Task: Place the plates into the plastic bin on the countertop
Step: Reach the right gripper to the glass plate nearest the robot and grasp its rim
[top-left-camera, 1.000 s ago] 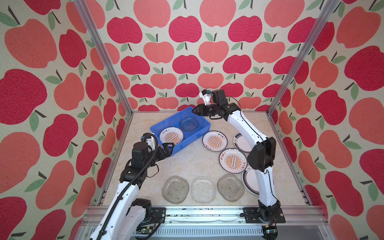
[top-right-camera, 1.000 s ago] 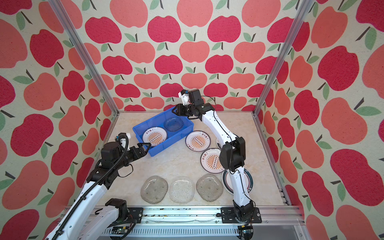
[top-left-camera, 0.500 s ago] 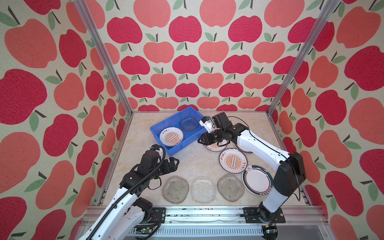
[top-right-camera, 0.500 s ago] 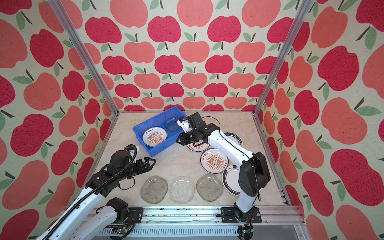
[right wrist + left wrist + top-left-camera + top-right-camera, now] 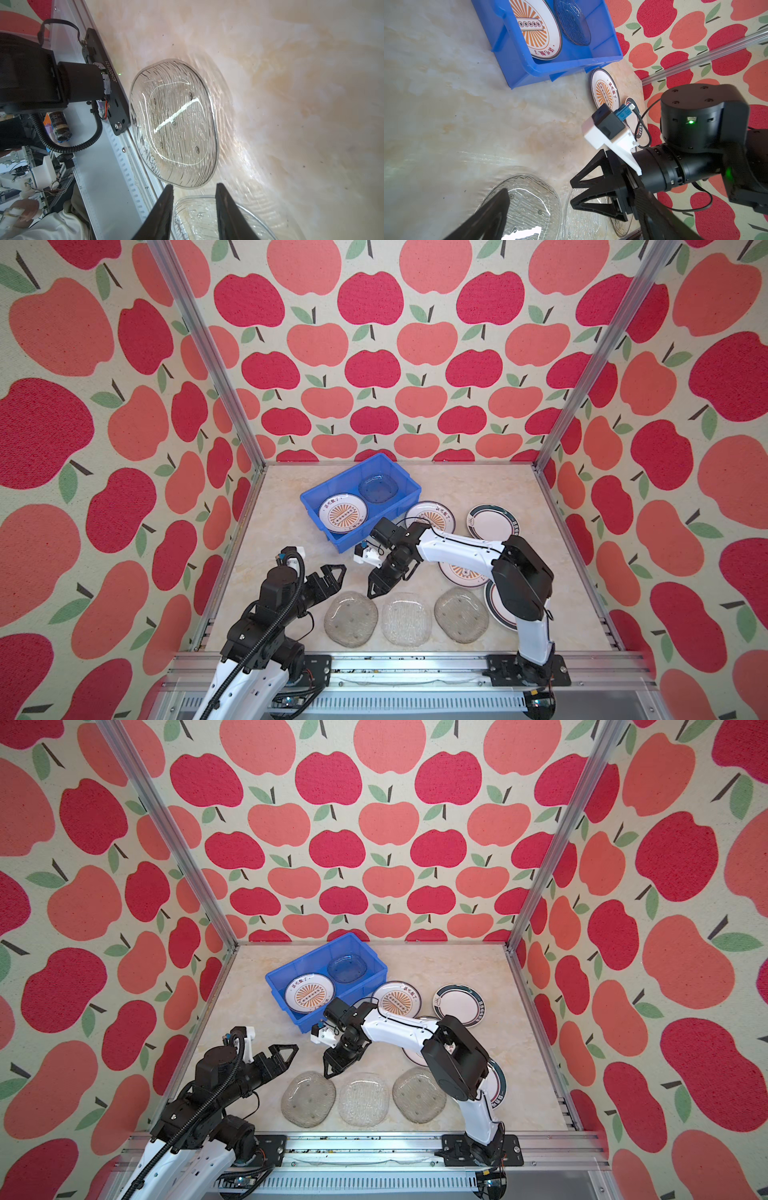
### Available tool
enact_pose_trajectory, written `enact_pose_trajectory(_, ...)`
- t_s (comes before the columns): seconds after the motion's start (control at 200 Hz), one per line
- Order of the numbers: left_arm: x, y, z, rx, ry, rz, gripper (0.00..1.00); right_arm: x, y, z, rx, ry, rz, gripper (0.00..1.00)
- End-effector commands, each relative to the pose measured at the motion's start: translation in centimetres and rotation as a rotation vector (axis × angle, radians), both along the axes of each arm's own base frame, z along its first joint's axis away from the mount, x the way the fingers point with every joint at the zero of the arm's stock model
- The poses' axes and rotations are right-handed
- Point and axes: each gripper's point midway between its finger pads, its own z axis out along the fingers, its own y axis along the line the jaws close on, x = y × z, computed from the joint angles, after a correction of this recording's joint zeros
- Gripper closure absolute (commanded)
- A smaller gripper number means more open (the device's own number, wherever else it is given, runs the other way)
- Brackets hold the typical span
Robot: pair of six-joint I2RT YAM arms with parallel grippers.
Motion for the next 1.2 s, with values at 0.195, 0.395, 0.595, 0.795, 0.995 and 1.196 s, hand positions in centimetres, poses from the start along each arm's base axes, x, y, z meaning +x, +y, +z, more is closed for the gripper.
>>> enact_pose_trajectory(0.195, -0.7, 0.6, -1.9, 0.005, 0.062, 0.027, 0.03, -1.1, 0.0, -2.0, -0.003, 0.068, 0.048, 0.63)
enact_pose_trajectory(0.395, -0.4, 0.6, -2.5, 0.001, 0.075, 0.038, 0.03, -1.0, -0.1, -3.4, -0.027, 0.072, 0.046, 0.65)
enact_pose_trajectory(0.595, -0.2, 0.7, -2.8, 0.008, 0.09, 0.041, 0.03, -0.9, 0.3, -4.1, -0.032, 0.078, 0.038, 0.67)
enact_pose_trajectory(0.795, -0.2, 0.8, -3.0, 0.008, 0.097, 0.048, 0.03, -0.9, 0.3, -4.8, -0.043, 0.093, 0.032, 0.71)
enact_pose_trajectory(0.995, -0.1, 1.0, -3.4, 0.004, 0.1, 0.054, 0.03, -0.9, 0.5, -5.0, -0.039, 0.105, 0.031, 0.76)
enact_pose_trajectory(1.196, -0.2, 1.1, -3.4, 0.005, 0.101, 0.059, 0.03, -1.0, 0.9, -5.1, -0.032, 0.12, 0.029, 0.81)
